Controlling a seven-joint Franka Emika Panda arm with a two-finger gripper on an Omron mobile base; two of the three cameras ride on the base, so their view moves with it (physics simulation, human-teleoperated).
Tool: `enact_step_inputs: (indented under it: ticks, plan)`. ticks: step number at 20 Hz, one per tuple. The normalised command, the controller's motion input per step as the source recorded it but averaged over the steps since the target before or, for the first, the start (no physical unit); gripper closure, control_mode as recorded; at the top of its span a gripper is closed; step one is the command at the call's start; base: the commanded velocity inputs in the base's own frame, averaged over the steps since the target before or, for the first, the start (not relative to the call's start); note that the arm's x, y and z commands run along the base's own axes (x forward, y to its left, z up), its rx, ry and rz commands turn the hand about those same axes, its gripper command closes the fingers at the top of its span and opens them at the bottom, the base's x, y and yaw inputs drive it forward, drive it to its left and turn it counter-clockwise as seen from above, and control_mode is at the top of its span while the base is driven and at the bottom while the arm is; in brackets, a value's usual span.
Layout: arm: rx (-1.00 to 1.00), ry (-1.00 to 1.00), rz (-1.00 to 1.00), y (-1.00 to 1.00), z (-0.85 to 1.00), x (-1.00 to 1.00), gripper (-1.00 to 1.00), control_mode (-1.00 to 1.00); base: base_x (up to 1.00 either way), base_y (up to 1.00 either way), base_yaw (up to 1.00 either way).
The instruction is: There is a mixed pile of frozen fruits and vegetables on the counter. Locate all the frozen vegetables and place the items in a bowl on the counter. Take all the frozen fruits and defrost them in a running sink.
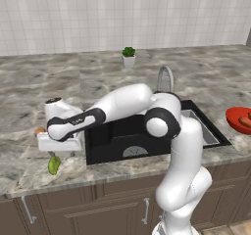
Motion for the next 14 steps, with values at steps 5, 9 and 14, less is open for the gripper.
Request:
enact_step_inputs:
  ticks: [5,9,14]
  plan:
    - [0.02,0.05,0.0,0.01,-0.14,0.11,-1.0,-1.0,0.0,0.0,0.0]
    - [0.0,0.05,0.0,0.21,0.0,0.07,-1.0,-1.0,0.0,0.0,0.0]
    - [-0.04,0.06,0.0,0.3,0.08,0.07,-1.0,-1.0,0.0,0.0,0.0]
